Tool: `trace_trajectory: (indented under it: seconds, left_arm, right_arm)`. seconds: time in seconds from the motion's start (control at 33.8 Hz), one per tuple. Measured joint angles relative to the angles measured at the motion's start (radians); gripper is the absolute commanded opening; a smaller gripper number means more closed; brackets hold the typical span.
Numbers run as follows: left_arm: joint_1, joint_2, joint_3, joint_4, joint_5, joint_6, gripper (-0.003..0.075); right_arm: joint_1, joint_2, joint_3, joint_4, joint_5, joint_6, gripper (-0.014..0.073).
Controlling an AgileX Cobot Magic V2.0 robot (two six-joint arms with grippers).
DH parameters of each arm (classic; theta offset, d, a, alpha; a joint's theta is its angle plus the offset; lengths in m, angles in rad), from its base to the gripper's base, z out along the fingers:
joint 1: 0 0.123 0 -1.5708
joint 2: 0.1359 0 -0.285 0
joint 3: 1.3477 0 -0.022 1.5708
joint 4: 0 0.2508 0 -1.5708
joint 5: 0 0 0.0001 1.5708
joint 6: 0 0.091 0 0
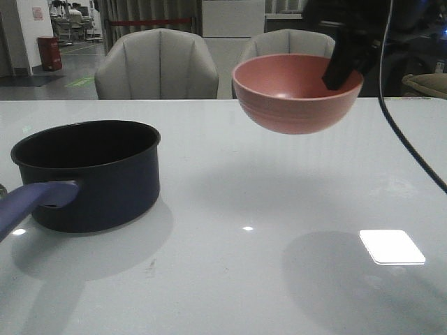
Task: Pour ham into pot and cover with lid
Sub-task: 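Carry the pink bowl back and set it on the table with the right gripper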
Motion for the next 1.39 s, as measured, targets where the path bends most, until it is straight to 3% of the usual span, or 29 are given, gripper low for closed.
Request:
trace_trajectory:
  seconds: [0.41,0.5,0.71,0.86,1.12,1.39]
  left_arm:
    - [0.0,0.0,0.0,0.0,0.0,0.0,0.0583]
    - [0.0,0.0,0.0,0.0,0.0,0.0,0.0583]
    - [0.0,0.0,0.0,0.0,0.0,0.0,0.0583]
    - [0.0,0.0,0.0,0.0,0.0,0.0,0.0583]
    - [0.0,0.0,0.0,0.0,0.0,0.0,0.0583]
    - [0.0,0.0,0.0,0.0,0.0,0.0,0.0583]
  right_arm:
    - [-0.027,0.203,0.0,-0.002,0.037,-0.002,0.0141]
    - [-0.027,0.223,0.0,-0.002,0.027,-0.002,0.022]
    - [-0.027,0.233,0.0,-0.012,0.025,-0.002,0.0526]
    - [-0.027,0.219,0.0,-0.049,0.035,0.0,0.0566]
    - [-0.027,-0.014,0.026,-0.068,0.025,-0.017,0.0566]
    - [-0.027,-0.453,0.266,-0.069,-0.164,-0.019,0.0566]
